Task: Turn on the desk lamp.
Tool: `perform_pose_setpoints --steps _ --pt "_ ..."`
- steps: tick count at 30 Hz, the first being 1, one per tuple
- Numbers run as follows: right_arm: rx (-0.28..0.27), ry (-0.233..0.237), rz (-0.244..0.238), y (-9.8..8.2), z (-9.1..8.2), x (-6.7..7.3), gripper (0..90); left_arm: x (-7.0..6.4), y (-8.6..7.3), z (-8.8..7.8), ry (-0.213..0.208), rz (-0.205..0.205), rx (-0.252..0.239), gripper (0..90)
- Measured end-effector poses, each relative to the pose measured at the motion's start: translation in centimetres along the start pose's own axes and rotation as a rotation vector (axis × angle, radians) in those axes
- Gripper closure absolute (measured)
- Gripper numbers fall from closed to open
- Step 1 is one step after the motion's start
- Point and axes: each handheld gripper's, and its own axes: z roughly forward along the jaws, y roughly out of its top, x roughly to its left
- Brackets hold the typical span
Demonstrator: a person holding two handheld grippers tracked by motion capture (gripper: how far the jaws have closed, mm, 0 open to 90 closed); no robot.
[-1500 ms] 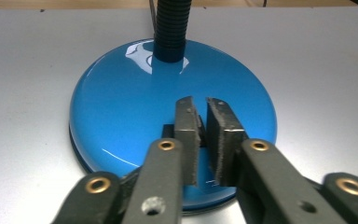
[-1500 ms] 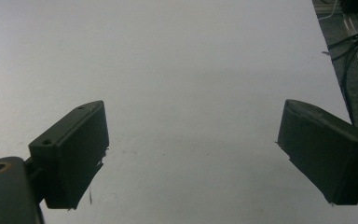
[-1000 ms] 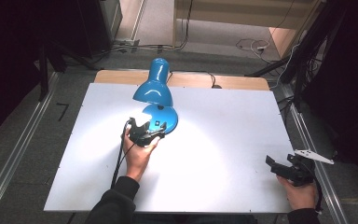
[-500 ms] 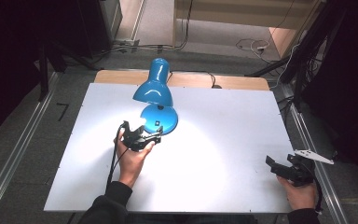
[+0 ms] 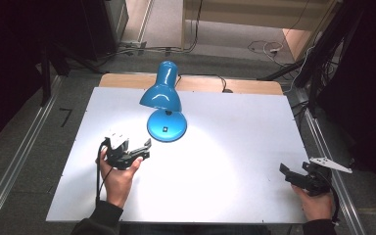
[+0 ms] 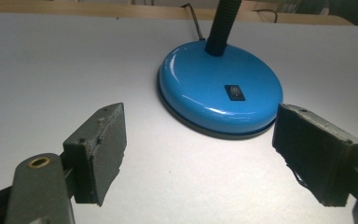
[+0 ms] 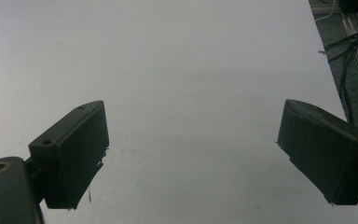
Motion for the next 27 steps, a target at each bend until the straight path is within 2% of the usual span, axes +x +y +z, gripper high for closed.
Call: perform_pose_setpoints --steps 9,13,17,20,27 --pt "0.004 -0.003 -0.001 0.0 0.0 0.2 7.3 3.1 -2.0 -4.5 0.063 -0.022 0.022 18.6" --pt "0.004 -0.005 -0.004 0.0 0.0 0.2 7.3 4.4 -2.6 -5.9 0.116 -0.031 0.02 17.4" --pt "0.004 -0.005 -0.004 0.0 0.0 0.2 7.3 5.2 -3.2 -6.5 0.145 -0.043 0.03 16.7" --pt "0.004 -0.007 -0.002 0.0 0.0 0.2 7.3 5.6 -3.4 -6.8 0.146 -0.052 0.038 16.7" --pt "0.003 -0.007 -0.004 0.0 0.0 0.2 7.3 5.6 -3.9 -6.8 0.159 -0.04 0.046 16.7"
